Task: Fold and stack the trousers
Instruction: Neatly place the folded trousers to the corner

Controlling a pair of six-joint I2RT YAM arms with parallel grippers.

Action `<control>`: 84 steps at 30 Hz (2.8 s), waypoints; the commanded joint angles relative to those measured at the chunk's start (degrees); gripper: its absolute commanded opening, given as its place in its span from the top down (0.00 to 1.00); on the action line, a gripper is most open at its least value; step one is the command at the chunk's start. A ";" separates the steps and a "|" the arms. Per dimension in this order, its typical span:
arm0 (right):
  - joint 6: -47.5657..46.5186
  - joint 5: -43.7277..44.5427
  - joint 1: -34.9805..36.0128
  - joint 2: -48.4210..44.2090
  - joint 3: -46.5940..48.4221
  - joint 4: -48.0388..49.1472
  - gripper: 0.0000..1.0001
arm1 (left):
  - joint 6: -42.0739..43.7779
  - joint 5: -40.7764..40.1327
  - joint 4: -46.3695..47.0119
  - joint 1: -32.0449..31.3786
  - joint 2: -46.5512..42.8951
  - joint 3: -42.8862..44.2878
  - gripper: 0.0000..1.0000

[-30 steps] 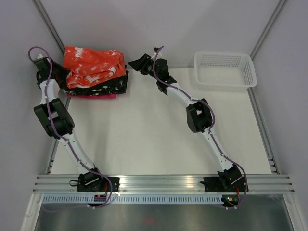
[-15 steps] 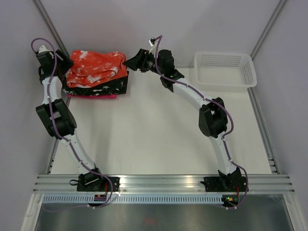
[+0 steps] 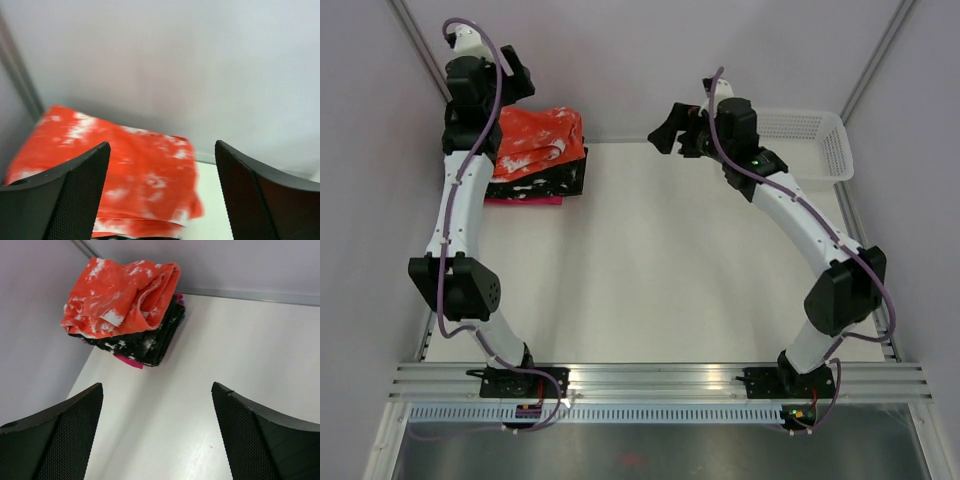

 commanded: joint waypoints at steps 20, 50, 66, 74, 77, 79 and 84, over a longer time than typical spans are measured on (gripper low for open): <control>-0.13 23.81 -6.40 -29.92 -28.27 -2.67 0.02 | -11.89 1.82 6.03 -11.55 17.48 -8.93 0.81; -6.71 18.27 -6.40 -55.93 -34.25 -8.99 0.02 | -5.13 7.26 -10.23 -11.11 -47.00 -39.24 0.00; -1.62 20.73 -6.40 -82.03 -51.21 -20.07 0.02 | -7.67 1.29 -26.41 -11.20 -80.77 -60.68 0.00; -0.31 21.26 -6.48 -85.91 -55.42 -22.10 0.02 | -10.84 3.04 -24.66 -11.20 -81.39 -67.55 0.00; 1.36 20.56 -6.40 -86.70 -57.63 -21.40 0.02 | -9.53 6.73 -22.55 -11.20 -82.35 -69.92 0.00; 1.89 20.12 -6.40 -86.88 -58.68 -20.87 0.02 | -9.61 6.22 -22.10 -11.20 -82.97 -70.72 0.00; 2.51 20.99 -6.40 -88.10 -62.80 -19.20 0.02 | -9.79 5.68 -20.61 -11.20 -83.59 -74.23 0.00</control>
